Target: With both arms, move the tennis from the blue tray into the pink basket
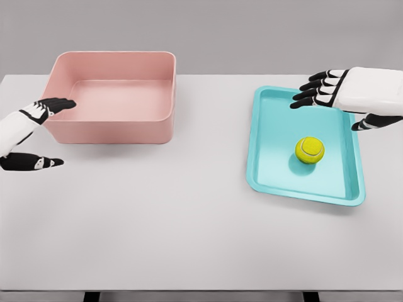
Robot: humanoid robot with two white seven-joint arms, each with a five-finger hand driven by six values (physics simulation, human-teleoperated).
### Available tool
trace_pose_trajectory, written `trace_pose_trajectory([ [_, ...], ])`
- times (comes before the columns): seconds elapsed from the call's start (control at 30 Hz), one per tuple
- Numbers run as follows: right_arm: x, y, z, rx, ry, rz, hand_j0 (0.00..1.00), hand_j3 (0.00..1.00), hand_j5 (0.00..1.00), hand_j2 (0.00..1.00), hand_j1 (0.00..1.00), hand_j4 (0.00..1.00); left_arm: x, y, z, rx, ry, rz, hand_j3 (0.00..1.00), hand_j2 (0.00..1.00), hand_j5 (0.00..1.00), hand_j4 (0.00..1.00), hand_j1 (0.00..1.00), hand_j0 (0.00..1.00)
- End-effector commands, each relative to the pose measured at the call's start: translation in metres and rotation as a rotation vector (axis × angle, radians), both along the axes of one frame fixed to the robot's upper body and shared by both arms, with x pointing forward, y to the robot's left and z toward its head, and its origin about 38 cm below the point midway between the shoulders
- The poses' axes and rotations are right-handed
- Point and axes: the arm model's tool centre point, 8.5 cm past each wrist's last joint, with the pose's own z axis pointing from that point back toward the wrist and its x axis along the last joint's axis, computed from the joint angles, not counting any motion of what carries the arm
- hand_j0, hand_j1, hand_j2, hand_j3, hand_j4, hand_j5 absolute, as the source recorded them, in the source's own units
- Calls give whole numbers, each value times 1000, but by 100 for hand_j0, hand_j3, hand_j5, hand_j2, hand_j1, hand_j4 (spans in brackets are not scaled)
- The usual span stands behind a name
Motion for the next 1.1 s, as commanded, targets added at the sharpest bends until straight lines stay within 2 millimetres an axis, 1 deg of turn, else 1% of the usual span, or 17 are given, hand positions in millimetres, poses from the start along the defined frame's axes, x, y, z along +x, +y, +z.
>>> trace_pose_trajectory([
  [0.0, -1, -1, 1, -1, 0, -4, 100, 100, 100, 100, 100, 100, 0, 1, 1, -2, -2, 4, 100, 100, 100, 100, 100, 100],
  [0.07, -2, -4, -4, -2, 21, -9, 100, 100, 100, 100, 100, 100, 0, 1, 0, 2, 1, 4, 100, 100, 100, 100, 100, 100],
  [0.17, -4, -7, -2, 4, 25, -15, 100, 100, 100, 100, 100, 100, 0, 1, 0, 1, 1, 4, 100, 100, 100, 100, 100, 100],
  [0.23, -2, -28, 11, 248, 199, -152, 100, 100, 100, 100, 100, 100, -1, 1, -1, 2, 3, 4, 100, 100, 100, 100, 100, 100],
  [0.27, 13, -56, 17, 420, 286, -281, 100, 100, 100, 100, 100, 100, -1, 1, 0, 1, 2, 3, 100, 100, 100, 100, 100, 100],
  [0.3, 27, -84, 9, 500, 335, -406, 100, 100, 100, 100, 100, 100, -1, 1, -1, 1, 4, 4, 100, 100, 100, 100, 100, 100],
  [0.33, 34, -92, 1, 515, 349, -445, 100, 100, 100, 100, 100, 100, -1, 1, -1, 1, 4, 3, 100, 100, 100, 100, 100, 100],
  [0.43, 43, -103, -53, 467, 463, -538, 100, 100, 100, 100, 100, 100, -1, 1, -1, 1, 5, 5, 100, 100, 100, 100, 100, 100],
  [0.5, 51, -98, -83, 413, 501, -568, 100, 100, 100, 100, 100, 100, -1, 1, -1, 2, 5, 5, 100, 100, 100, 100, 100, 100],
  [0.53, 55, -95, -86, 400, 495, -569, 100, 100, 100, 100, 100, 100, -1, 1, -1, -1, 5, 5, 100, 100, 100, 100, 100, 100],
  [0.57, 60, -83, -100, 362, 510, -570, 100, 100, 100, 100, 100, 100, -1, 1, -1, -2, 5, 4, 100, 100, 100, 100, 100, 100],
  [0.6, 58, -81, -107, 346, 525, -565, 100, 100, 100, 100, 100, 100, -1, 1, -1, -2, 5, 4, 100, 100, 100, 100, 100, 100],
  [0.73, 54, -75, -115, 324, 545, -543, 100, 100, 100, 100, 100, 100, -1, 2, 1, -25, 1, 5, 100, 100, 100, 100, 100, 100],
  [0.8, 51, -68, -123, 306, 566, -527, 100, 100, 100, 100, 100, 100, -1, 5, 7, -74, 2, 0, 100, 100, 100, 100, 100, 100],
  [0.83, 50, -67, -127, 299, 576, -525, 100, 100, 100, 100, 100, 100, -5, 10, 10, -146, 22, -8, 100, 100, 100, 100, 100, 100],
  [0.93, 51, -58, -135, 270, 577, -511, 100, 100, 100, 100, 100, 100, -26, 25, -1, -266, 147, -12, 100, 100, 100, 100, 100, 100],
  [1.07, 53, -52, -137, 274, 579, -499, 100, 100, 100, 100, 100, 100, -31, 30, 2, -376, 199, -22, 100, 100, 100, 100, 100, 100],
])
